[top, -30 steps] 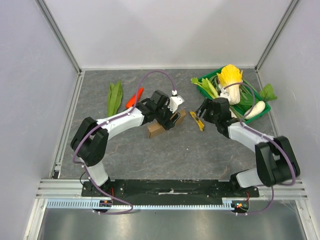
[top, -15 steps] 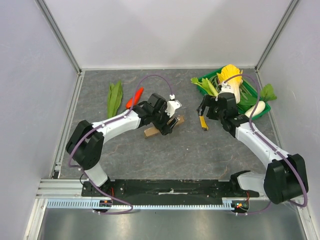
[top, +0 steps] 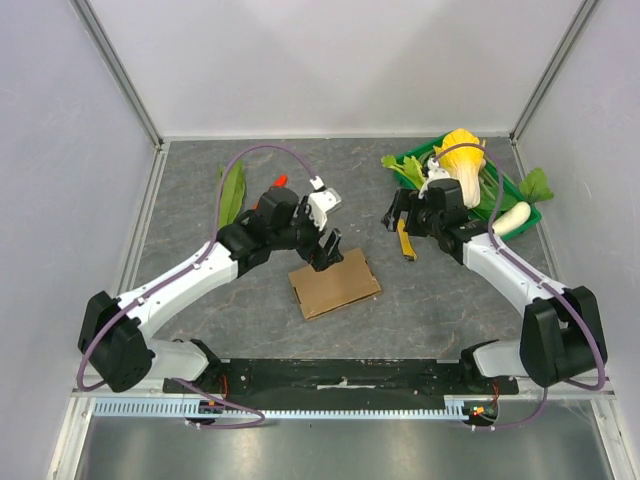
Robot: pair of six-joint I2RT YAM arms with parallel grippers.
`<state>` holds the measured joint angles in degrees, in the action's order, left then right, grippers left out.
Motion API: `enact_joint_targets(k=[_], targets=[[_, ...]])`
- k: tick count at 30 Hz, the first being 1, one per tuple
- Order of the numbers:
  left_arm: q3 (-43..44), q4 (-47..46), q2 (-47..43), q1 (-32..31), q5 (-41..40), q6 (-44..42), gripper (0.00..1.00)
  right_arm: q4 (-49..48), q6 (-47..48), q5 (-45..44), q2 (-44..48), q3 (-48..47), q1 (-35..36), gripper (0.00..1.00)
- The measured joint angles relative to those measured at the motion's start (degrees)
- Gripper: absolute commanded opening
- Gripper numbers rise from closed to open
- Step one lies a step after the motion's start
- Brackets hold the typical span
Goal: Unpack the express box
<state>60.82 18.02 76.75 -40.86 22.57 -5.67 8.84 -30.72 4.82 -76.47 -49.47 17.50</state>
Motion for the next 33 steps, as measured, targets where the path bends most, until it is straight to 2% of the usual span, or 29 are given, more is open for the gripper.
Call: enact_joint_targets(k=[1,3,6,7,8,10,13,16,23,28,33], targets=[[-1.07,-0.61,-1.09,-0.04,-3.19,1.97,0.69,-0.09,0.2,0.2,-0.81,-0.33,0.33,0.87],[-2.86,-0.39,-1.68,0.0,-8.76,5.99,0.62,-0.22,0.55,0.55,-3.02,-1.42,1.49,0.81],[-5.42,2.4,-1.14,0.28,-15.19,12.26,0.52,-0.37,0.85,0.92,-6.1,-3.06,3.78,0.65],[-6.21,3.69,-1.05,0.31,-16.85,14.53,0.45,-0.42,0.94,0.87,-7.19,-3.69,4.66,0.5],[-7.19,4.9,-1.03,0.35,-18.29,16.96,0.41,-0.39,0.92,0.59,-8.26,-4.26,5.68,0.44],[-9.57,7.19,-1.14,0.61,-21.0,22.49,0.32,-0.02,0.61,-1.22,-9.66,-4.79,7.93,0.35],[-13.14,9.44,-1.75,0.96,-24.11,28.65,0.21,1.33,0.7,-4.5,-9.94,-4.79,10.1,0.26],[-15.58,12.35,-2.51,1.42,-26.51,33.35,0.12,2.64,0.59,-7.13,-10.12,-4.76,10.62,0.22],[-15.93,15.41,-1.2,2.03,-28.37,37.83,0.08,4.74,1.44,-9.25,-12.59,-3.78,11.93,0.22],[-15.93,13.75,4.52,3.04,-23.58,37.03,0.07,6.19,2.1,-8.37,-15.32,-3.43,14.49,0.2],[-14.67,11.5,8.7,6.82,-17.64,35.17,0.07,7.63,2.56,-6.56,-16.83,-3.37,16.13,0.2]])
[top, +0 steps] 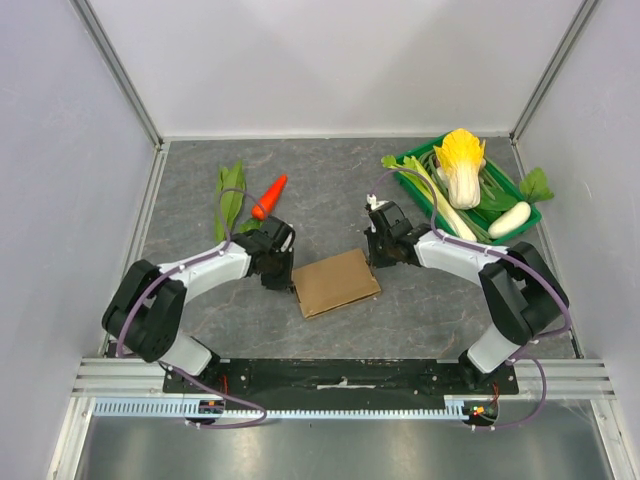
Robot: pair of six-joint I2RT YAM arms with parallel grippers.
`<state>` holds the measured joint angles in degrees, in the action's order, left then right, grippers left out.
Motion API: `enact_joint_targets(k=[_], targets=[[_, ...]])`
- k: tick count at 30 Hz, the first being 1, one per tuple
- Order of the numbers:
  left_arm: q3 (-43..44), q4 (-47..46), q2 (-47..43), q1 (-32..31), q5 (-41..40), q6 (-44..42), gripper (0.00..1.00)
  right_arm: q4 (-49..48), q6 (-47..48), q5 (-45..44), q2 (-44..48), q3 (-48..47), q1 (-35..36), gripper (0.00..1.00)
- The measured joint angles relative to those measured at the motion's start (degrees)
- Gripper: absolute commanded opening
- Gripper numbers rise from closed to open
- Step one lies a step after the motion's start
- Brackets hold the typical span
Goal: Unpack the express box
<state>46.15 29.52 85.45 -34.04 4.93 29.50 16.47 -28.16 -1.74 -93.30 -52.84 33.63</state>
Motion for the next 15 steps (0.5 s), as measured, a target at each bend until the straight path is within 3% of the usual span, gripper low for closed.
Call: enact_joint_targets(k=[6,15], targets=[[5.92,-2.36,6.84,6.91,6.21,-2.43,0.05,1.27,1.53,0.83,0.0,0.0,-0.2,0.2],[22.01,-4.76,20.15,10.88,7.89,-7.65,0.05,4.61,4.61,1.22,0.39,0.0,-0.02,0.21]])
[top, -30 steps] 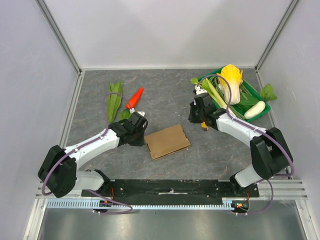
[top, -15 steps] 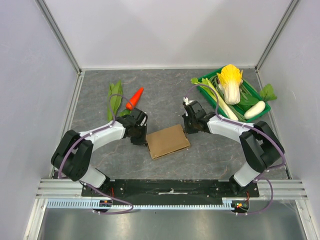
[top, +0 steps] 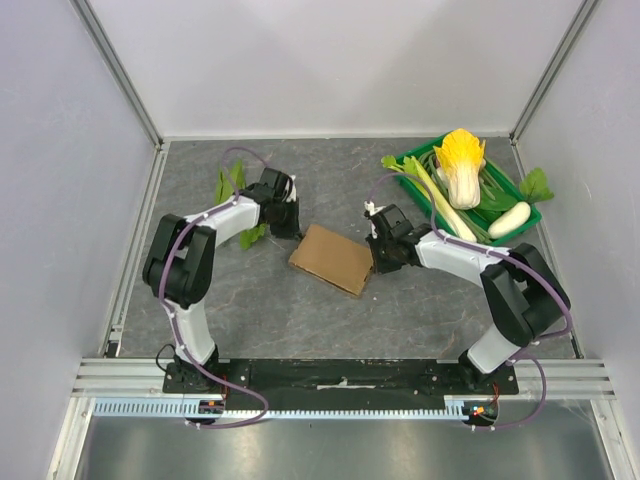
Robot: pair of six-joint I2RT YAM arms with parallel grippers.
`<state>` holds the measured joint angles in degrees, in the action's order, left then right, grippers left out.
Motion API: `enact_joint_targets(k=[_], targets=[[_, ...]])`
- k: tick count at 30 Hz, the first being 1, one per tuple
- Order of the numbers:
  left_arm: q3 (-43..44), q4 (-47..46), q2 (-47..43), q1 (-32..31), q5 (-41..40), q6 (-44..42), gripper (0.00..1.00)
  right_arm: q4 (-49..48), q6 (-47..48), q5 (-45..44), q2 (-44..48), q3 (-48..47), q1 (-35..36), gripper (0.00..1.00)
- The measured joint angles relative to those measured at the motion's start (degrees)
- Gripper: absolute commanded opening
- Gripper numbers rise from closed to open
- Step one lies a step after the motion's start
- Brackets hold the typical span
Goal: Unpack the express box
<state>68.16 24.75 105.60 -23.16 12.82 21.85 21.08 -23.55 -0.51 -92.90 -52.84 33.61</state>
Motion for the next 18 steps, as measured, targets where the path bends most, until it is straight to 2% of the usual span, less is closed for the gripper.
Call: enact_joint_targets(k=[5,8,13,16,17,18], targets=[[9.16,-5.27,7.28,0.98,3.41,-0.28,0.06,1.27,1.03,2.34,0.5,-0.02,1.66,0.21],[13.35,-6.58,10.05,0.79,4.66,-0.24,0.15,1.29,0.72,2.21,1.18,-0.22,2.58,0.24],[14.82,-6.82,9.9,0.7,3.52,-0.26,0.27,2.86,-0.48,-2.36,5.55,-1.25,2.64,0.29],[14.8,-6.19,8.24,0.92,1.03,-0.37,0.32,3.63,-0.94,-5.35,9.73,-2.75,2.62,0.45],[14.67,-5.92,7.08,0.92,-0.04,-0.44,0.32,3.69,-0.96,-6.34,10.75,-3.74,2.62,0.54],[14.47,-5.64,5.6,0.96,-1.11,-0.48,0.32,3.56,-0.81,-7.43,11.54,-4.98,2.62,0.6]])
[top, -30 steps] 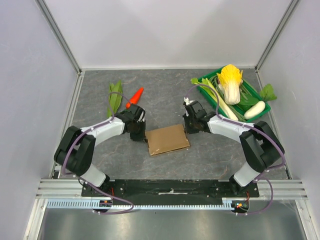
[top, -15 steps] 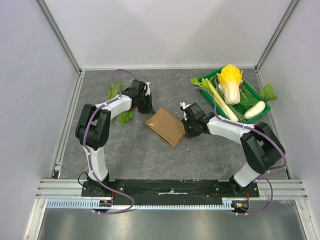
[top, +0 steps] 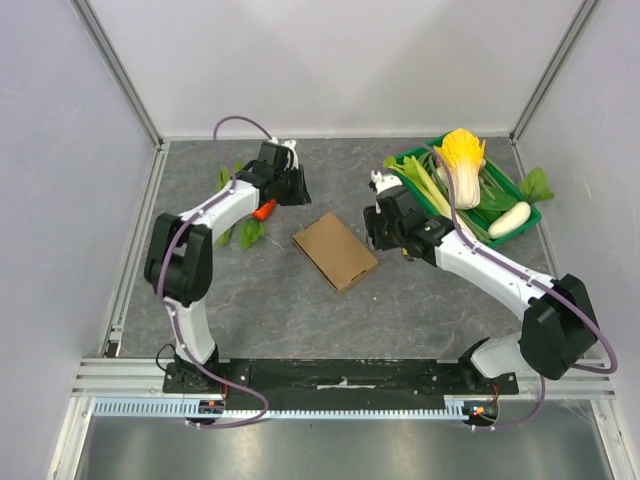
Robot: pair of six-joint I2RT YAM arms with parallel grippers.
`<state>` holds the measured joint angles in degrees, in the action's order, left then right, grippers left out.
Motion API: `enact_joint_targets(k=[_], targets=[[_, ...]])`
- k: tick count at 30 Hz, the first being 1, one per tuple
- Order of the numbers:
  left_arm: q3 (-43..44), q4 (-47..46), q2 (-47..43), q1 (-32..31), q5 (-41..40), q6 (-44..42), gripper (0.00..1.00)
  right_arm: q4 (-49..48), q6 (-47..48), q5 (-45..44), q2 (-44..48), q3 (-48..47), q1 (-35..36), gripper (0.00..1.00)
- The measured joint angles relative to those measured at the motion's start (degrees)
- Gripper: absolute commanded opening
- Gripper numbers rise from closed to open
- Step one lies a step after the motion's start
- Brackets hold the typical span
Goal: Unpack the express box
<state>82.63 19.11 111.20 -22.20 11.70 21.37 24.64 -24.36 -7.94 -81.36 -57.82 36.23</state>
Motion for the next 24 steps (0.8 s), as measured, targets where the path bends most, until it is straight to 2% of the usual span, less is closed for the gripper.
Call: enact_joint_targets(k=[1,2,3,5,8,10,11,12,13,18,24], targets=[[-0.26,0.0,-1.62,0.0,-0.94,-0.02,0.33,-0.31,0.35,-1.05,0.35,-1.42,0.0,0.65],[-0.92,-0.07,-3.85,0.0,-2.43,0.0,0.34,-0.7,0.72,-1.7,0.31,-2.58,0.0,0.76],[-1.86,-0.46,-6.56,0.0,-3.67,-0.02,0.43,-1.09,1.4,-2.38,-0.11,-4.04,-0.02,0.81],[-3.82,-1.25,-12.22,0.0,-6.73,0.15,0.48,-2.01,2.71,-3.08,-1.7,-6.64,-0.04,0.87],[-5.22,-1.55,-18.67,0.42,-10.45,0.76,0.43,-5.14,5.2,-2.97,-6.21,-9.62,-0.09,0.91],[-6.29,-2.01,-21.57,1.14,-12.07,0.79,0.5,-7.02,6.58,-1.73,-9.9,-10.88,-0.35,0.92],[-6.69,-1.77,-22.34,1.55,-12.74,0.68,0.62,-7.56,7.13,-0.63,-11.8,-11.47,-0.48,0.93],[-6.99,-1.46,-22.62,1.9,-13.14,0.55,0.9,-7.91,7.61,0.44,-13.84,-12.24,-0.61,0.93],[-7.48,-1.22,-22.64,2.25,-13.18,0.26,0.99,-8.28,8.09,1.57,-16.13,-13.18,-0.83,0.93],[-16.0,-0.81,-24.13,3.19,-12.24,0.72,0.99,-8.9,9.64,5.16,-22.71,-14.78,-1.31,0.95],[-25.14,0.02,-26.32,3.39,-6.34,3.91,0.91,-8.81,9.92,6.88,-23.61,-14.78,-1.38,0.94]])
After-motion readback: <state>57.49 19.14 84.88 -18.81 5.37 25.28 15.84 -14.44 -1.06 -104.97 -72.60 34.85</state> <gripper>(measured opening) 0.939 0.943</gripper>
